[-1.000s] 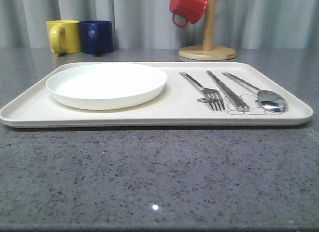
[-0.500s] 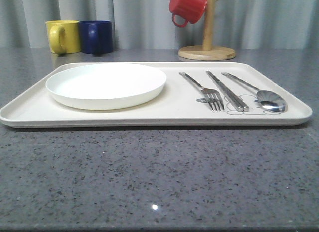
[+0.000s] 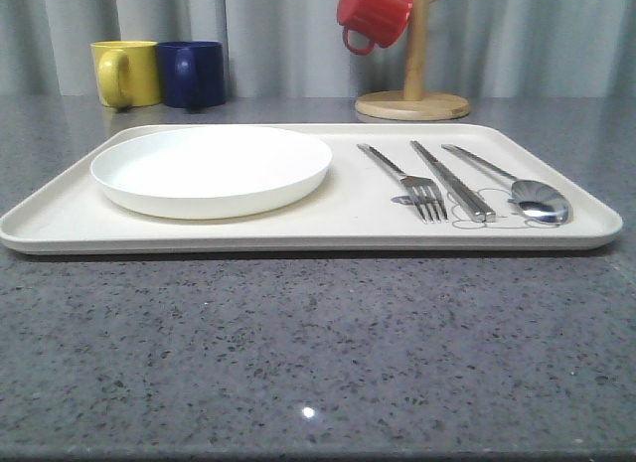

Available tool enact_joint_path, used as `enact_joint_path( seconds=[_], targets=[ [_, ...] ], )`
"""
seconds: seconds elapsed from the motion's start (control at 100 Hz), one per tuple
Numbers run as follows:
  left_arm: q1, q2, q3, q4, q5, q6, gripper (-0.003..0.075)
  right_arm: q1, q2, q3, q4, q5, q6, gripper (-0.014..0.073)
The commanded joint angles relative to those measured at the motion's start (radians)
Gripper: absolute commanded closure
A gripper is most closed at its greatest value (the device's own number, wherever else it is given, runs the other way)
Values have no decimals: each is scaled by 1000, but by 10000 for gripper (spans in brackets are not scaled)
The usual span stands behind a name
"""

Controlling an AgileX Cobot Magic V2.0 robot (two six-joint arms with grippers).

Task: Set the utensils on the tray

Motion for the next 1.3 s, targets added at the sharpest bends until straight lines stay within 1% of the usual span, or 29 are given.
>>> enact_joint_path(
  seconds=[0.0,0.23,0.39,0.43,1.29],
  targets=[
    [1,3,-28,-4,-85,1,739,-22,-43,21,19,-106,-32,662],
    [1,3,-28,-4,-85,1,739,-30,-175,139,19,-153,-32,662],
    [1,3,-28,-4,-85,1,739,-31,-177,220,19,-262,-32,662],
    [1,3,-28,-4,-85,1,739,-31,-177,219,19,-247,-32,662],
    [1,3,-28,-4,-85,1,739,-31,-177,219,19,-250,-32,662]
  ],
)
